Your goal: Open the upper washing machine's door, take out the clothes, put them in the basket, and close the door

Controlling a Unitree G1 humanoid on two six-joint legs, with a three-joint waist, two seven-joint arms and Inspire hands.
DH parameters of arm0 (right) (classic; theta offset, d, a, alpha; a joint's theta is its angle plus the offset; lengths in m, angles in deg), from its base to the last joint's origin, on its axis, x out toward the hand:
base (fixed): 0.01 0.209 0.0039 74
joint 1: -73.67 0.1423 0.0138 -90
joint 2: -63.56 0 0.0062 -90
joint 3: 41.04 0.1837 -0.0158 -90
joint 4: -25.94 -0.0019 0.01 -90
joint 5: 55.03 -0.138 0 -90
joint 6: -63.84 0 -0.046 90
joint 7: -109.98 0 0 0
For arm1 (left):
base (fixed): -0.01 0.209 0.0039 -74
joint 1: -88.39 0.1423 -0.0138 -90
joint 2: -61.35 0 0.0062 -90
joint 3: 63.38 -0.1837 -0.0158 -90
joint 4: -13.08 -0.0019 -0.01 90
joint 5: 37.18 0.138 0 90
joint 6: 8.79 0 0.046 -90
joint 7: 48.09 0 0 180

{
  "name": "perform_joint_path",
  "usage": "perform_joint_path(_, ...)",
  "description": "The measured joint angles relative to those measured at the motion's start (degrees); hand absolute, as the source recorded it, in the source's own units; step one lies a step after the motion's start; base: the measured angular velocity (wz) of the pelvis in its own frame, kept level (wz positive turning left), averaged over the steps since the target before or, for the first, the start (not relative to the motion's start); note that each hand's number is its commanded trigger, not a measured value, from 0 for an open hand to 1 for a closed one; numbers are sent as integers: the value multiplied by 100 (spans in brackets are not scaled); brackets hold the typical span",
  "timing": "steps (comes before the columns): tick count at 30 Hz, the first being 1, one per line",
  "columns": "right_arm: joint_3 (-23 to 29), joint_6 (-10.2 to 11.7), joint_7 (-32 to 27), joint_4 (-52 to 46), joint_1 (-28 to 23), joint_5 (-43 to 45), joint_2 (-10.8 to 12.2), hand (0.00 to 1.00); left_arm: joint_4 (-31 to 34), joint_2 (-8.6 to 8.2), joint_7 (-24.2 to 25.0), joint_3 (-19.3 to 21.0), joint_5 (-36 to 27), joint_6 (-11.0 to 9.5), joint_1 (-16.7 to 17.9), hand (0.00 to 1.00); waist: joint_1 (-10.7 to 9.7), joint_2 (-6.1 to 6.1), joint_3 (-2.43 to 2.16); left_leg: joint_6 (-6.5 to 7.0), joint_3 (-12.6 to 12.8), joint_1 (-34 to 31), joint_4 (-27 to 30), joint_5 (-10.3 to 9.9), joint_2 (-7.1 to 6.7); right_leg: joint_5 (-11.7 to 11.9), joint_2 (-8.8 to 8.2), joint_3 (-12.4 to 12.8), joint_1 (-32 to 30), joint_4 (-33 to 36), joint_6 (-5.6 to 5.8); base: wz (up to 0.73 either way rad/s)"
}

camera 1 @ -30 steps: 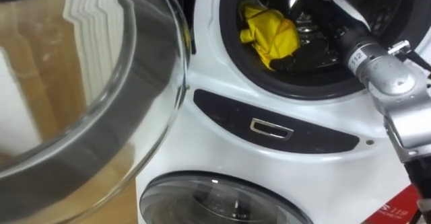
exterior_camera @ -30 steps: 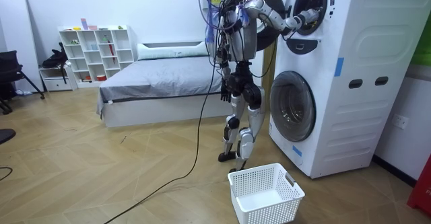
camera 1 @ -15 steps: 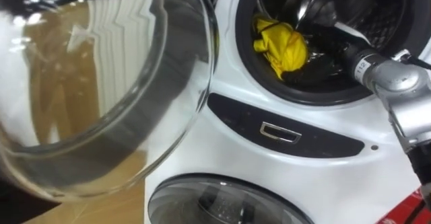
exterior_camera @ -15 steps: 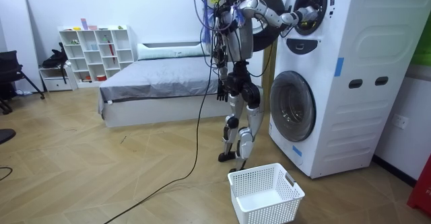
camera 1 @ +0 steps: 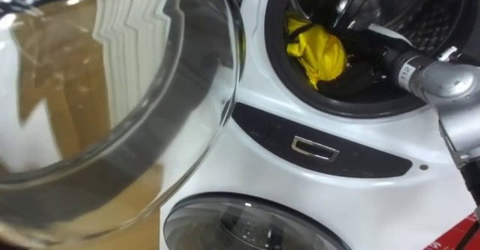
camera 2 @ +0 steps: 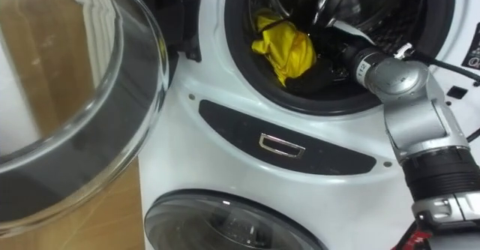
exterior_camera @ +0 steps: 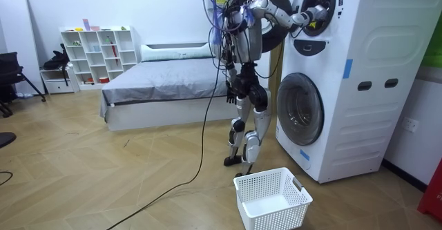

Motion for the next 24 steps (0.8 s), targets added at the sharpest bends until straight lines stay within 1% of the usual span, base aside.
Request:
perform_joint_path(2,-35,-120,83,-153,-44,-4,-17,100,-82,5,-4,0,3,-31,-36,0,-6,-8,-1,-1,38,14,-29,-1,9,6,9,30,4,-17,-5,-9)
perform_joint_path(5,-189,-143,19,-177,-42,-9,-13,100,-243,61,-14,-112,3,-28,-74,0,40,-11,-1,-6,112,115,-75,-4,30,7,28,117,18,-9,-9,-13)
perform_joint_path(7,-207,-209,-28,-184,-40,-6,-17,100,-259,71,-17,-113,2,-28,-79,0,97,-22,1,-7,140,161,-85,-5,38,7,38,149,21,-14,-9,-11)
perform_joint_path(8,-211,-211,-71,-184,-40,15,-32,100,-259,75,-16,-113,2,-29,-79,0,140,-29,4,-8,148,186,-96,-6,44,8,41,160,21,-14,-12,-7)
perform_joint_path(9,-257,-168,-68,-192,-30,38,-99,100,-262,83,-16,-113,2,-30,-79,0,164,-39,3,-10,149,189,-101,-7,47,8,44,161,23,-20,-12,-5)
perform_joint_path(11,-341,-125,-58,-257,-8,37,-162,100,-269,104,-16,-113,2,-31,-79,0,177,-56,4,-18,149,190,-105,-12,57,9,57,160,29,-35,-13,0)
perform_joint_path(13,-360,-126,-65,-265,-7,8,-161,100,-293,116,-18,-113,2,-37,-79,0,177,-74,3,-32,164,196,-104,-20,73,13,71,170,40,-43,-19,-5)
perform_joint_path(17,-371,-139,-80,-328,-8,-18,-134,100,-293,115,-18,-115,2,-111,-82,0,182,-103,18,-42,223,187,-99,-26,97,24,84,177,25,-52,-39,-5)
perform_joint_path(19,-365,-166,-77,-375,-8,-25,-135,100,-293,116,-17,-112,4,-146,-83,0,181,-105,18,-43,234,186,-100,-27,99,25,87,191,17,-51,-42,-2)
perform_joint_path(21,-372,-192,-84,-477,-10,-43,-136,100,-300,118,-21,-112,3,-157,-82,0,183,-105,19,-43,257,182,-124,-27,104,27,100,289,7,-51,-46,-9)
perform_joint_path(22,-377,-213,-89,-525,-12,-56,-136,100,-303,119,-23,-113,0,-158,-82,0,181,-105,18,-43,270,181,-131,-27,107,29,102,296,5,-50,-49,-13)
perform_joint_path(24,-377,-311,-150,-848,-51,-38,-137,100,-323,119,-29,-114,4,-158,-78,0,162,-106,17,-43,315,160,-156,-27,113,35,106,310,-24,-48,-54,-12)
